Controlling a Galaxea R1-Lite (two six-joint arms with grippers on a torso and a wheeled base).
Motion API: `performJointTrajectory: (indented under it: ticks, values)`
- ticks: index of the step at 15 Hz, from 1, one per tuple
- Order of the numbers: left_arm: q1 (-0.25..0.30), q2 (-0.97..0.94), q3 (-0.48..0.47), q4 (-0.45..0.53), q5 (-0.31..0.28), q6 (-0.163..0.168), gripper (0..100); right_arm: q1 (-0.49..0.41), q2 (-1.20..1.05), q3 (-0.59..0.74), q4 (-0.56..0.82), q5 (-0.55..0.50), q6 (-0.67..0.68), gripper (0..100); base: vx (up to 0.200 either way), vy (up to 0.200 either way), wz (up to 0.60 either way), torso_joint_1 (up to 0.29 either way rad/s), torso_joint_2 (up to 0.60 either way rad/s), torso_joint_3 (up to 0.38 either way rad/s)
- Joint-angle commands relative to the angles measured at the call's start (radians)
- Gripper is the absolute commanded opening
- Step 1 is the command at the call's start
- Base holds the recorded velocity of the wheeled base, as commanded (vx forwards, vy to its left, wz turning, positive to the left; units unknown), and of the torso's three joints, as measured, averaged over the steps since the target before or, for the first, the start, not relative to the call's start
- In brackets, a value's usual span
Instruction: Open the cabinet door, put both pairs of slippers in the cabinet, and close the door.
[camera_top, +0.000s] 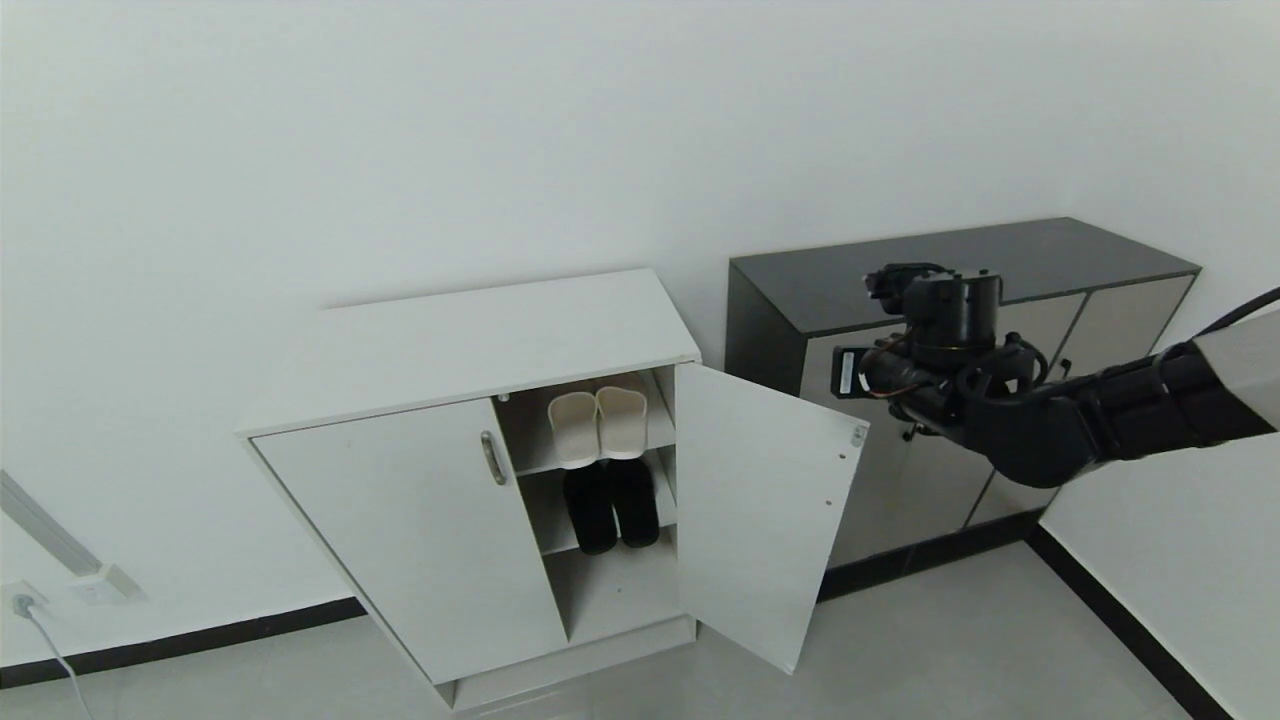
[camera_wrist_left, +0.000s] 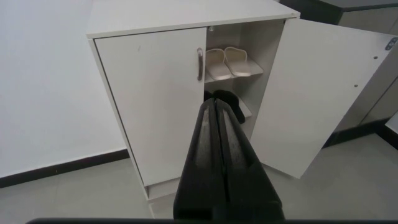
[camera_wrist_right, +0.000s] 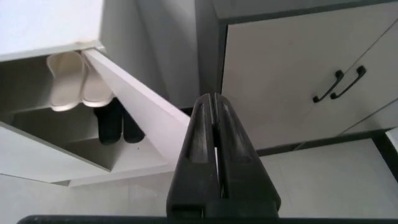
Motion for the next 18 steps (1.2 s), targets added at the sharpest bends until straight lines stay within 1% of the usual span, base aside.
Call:
performJointTrajectory:
  ticks: [1, 4, 6, 9, 18]
  values:
    - [0.0, 0.001, 0.0, 0.0, 0.001, 0.0, 0, -0.037, 0.098, -0.048, -0.002, 0.015, 0.002, 0, 0.0, 0.0, 0.0, 0.0, 0.0, 0.0]
    - [0.0, 0.001, 0.0, 0.0, 0.001, 0.0, 0, -0.056, 0.164, -0.077, -0.004, 0.018, 0.017, 0, 0.0, 0.0, 0.0, 0.0, 0.0, 0.0]
    - [0.0, 0.001, 0.0, 0.0, 0.001, 0.0, 0, -0.06, 0.187, -0.083, -0.004, 0.039, 0.025, 0, 0.0, 0.0, 0.0, 0.0, 0.0, 0.0]
    - [0.0, 0.001, 0.0, 0.0, 0.001, 0.0, 0, -0.06, 0.196, -0.083, -0.004, 0.041, 0.026, 0, 0.0, 0.0, 0.0, 0.0, 0.0, 0.0]
    - [0.0, 0.001, 0.0, 0.0, 0.001, 0.0, 0, -0.044, 0.187, -0.044, 0.001, 0.039, 0.028, 0, 0.0, 0.0, 0.0, 0.0, 0.0, 0.0]
